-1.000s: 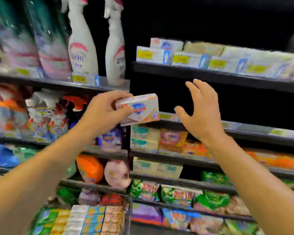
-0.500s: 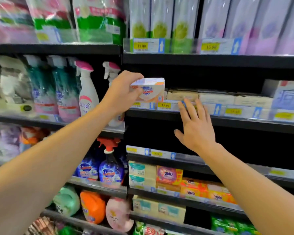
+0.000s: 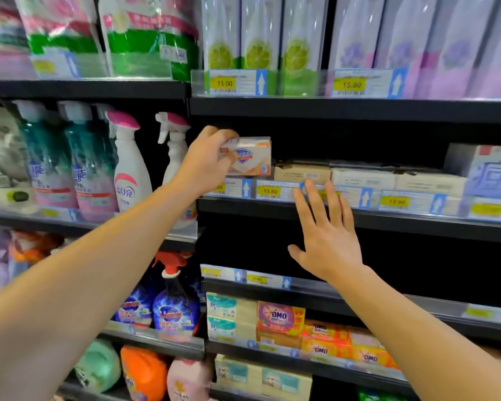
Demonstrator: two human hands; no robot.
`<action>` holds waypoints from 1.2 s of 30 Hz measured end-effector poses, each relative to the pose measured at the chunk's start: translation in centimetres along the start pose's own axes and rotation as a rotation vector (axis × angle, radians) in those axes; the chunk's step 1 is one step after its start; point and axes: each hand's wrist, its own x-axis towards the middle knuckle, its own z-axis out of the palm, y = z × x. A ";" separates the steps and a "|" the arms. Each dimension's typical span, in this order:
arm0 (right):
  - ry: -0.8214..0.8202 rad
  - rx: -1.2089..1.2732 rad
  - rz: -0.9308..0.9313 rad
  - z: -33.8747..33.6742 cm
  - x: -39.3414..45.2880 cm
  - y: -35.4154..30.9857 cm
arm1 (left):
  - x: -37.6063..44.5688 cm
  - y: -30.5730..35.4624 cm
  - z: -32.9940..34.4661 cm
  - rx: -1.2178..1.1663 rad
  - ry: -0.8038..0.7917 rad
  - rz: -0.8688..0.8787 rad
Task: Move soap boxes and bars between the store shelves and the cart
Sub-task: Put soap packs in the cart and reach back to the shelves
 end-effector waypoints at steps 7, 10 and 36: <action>0.056 0.002 0.016 0.5 0.1 -0.4 | 0.1 -0.9 0.0 0.008 -0.027 0.030; 0.069 0.003 0.012 0.6 0.1 -0.4 | 0.5 -0.9 0.3 -0.002 -0.026 0.018; 0.041 0.031 0.029 0.5 -0.1 -0.8 | -1.2 -1.7 3.0 0.049 -0.100 -0.048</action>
